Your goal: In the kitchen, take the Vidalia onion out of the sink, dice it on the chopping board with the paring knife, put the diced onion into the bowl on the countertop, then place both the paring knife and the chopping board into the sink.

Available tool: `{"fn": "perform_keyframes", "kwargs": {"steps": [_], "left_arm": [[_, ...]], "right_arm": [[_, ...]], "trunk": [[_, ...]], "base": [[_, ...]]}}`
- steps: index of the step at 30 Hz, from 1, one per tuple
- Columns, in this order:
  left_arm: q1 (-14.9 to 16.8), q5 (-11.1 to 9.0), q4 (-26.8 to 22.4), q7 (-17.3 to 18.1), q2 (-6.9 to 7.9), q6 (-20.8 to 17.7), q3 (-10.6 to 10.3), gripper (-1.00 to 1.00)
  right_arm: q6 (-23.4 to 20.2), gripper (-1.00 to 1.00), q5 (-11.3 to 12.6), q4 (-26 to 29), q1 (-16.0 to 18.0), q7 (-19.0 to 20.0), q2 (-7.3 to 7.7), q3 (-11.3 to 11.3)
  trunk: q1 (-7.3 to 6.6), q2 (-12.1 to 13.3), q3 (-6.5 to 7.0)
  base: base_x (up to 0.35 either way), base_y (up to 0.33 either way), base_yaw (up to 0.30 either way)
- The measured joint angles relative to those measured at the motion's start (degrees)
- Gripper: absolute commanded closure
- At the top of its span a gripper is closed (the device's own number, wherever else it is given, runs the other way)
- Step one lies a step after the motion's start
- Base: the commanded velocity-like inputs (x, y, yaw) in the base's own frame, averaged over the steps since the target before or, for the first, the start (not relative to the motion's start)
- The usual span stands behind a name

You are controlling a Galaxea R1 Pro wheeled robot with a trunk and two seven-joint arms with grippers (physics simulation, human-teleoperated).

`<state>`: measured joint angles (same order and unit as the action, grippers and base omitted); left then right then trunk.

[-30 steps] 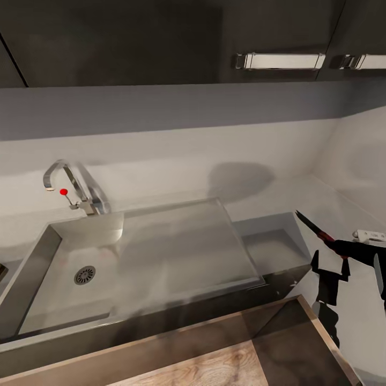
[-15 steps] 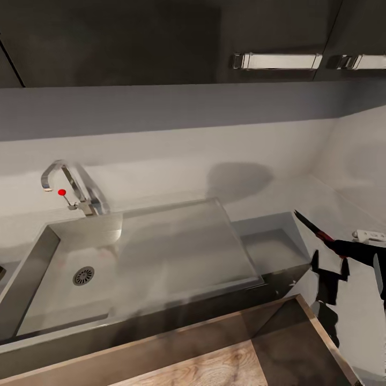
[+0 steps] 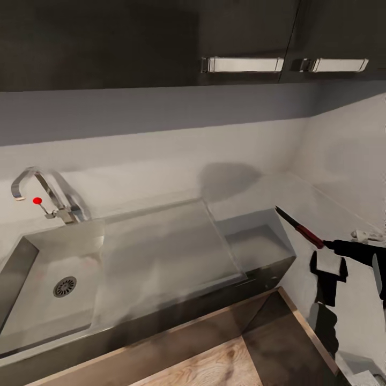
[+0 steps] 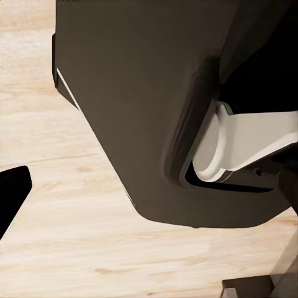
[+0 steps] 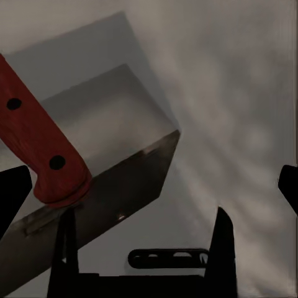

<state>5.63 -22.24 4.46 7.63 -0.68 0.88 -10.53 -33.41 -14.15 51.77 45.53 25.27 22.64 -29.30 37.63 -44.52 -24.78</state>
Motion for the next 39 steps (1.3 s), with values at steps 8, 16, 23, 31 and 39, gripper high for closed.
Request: {"fn": "perform_keyframes", "kwargs": {"steps": [8,16,23,31,39], "left_arm": [[-0.01,0.01,0.0,-0.01,-0.26,0.0,-0.01,-1.0],[0.0,0.0,0.0,-0.01,-0.43,0.0,0.0,-1.0],[0.0,0.0,0.0,-0.01,-0.44,0.0,0.0,-1.0],[0.0,0.0,0.0,-0.01,-0.44,0.0,0.0,-1.0],[0.0,0.0,0.0,-0.01,-0.44,0.0,0.0,-1.0]], "right_arm": [[0.07,-1.0,0.26,-0.07,0.02,0.23,-0.21,0.16],[0.11,-1.0,0.34,-0.07,0.02,0.54,-0.21,0.72],[0.75,-1.0,0.27,-0.07,0.03,4.73,0.06,0.74],[4.42,-1.0,-1.11,-0.07,0.03,5.38,0.38,0.76],[6.9,-1.0,-2.06,0.0,0.01,6.72,0.41,0.74]], "trunk": [[0.0,0.0,0.02],[0.0,0.0,0.02],[0.0,0.0,0.02],[0.0,0.0,0.02],[0.0,0.0,0.02]], "base": [[0.0,0.0,-0.01],[0.0,0.0,0.0],[0.0,0.0,0.0],[0.0,0.0,0.0],[0.0,0.0,0.0]]}}
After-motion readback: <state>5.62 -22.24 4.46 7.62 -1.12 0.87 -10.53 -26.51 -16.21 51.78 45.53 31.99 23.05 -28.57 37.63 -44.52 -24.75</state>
